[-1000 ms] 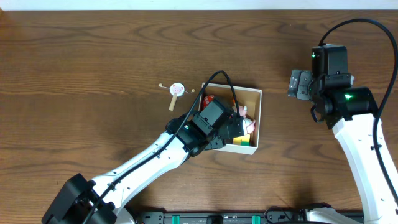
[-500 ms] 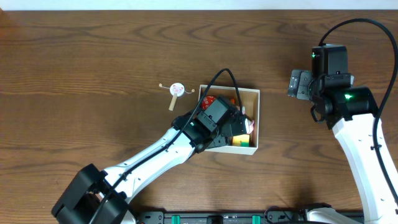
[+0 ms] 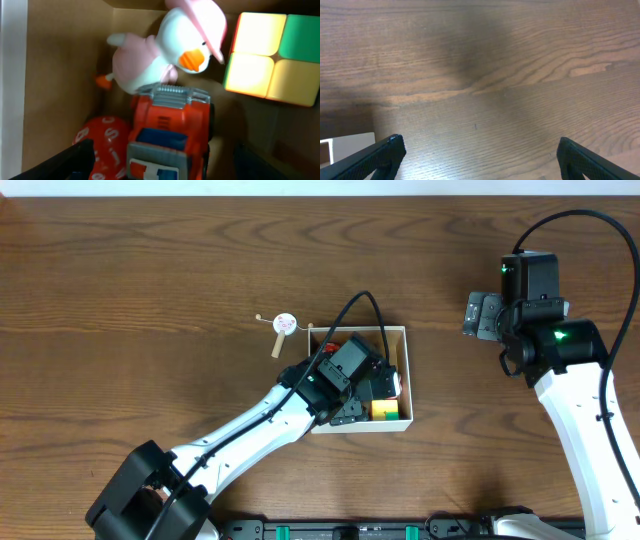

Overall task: Pack container
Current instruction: 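Open the left gripper to release the truck and lift away, then move the left gripper to the wooden pig toy and grasp its stick, then carry the pig toy with the left gripper and lower it into the box, then release the pig toy and lift the left gripper away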

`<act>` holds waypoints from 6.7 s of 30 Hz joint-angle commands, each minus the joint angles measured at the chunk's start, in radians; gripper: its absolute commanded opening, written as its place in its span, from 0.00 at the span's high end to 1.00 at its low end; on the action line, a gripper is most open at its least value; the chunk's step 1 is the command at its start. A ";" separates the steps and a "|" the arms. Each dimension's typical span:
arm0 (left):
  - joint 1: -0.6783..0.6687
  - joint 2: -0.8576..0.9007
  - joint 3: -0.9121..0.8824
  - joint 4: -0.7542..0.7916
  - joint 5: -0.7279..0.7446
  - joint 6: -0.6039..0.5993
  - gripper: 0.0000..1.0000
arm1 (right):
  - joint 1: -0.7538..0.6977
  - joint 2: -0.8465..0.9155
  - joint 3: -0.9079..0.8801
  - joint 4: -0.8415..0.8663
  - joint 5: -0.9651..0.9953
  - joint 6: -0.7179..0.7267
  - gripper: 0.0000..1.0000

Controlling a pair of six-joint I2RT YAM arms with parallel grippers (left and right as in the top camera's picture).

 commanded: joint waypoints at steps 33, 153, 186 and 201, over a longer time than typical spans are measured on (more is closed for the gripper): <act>0.451 -0.256 0.105 -0.072 -0.100 -0.769 0.13 | -0.008 -0.013 0.006 -0.001 0.013 0.014 0.01; 0.093 -0.183 0.104 -0.083 0.130 -0.385 0.94 | -0.008 -0.013 0.006 -0.001 0.013 0.014 0.01; 0.077 0.071 0.105 0.107 0.100 -0.016 0.23 | -0.008 -0.013 0.006 -0.002 0.010 0.014 0.01; 0.218 -0.214 0.105 0.149 -0.227 -0.592 0.05 | -0.008 -0.013 0.006 -0.001 0.010 0.014 0.01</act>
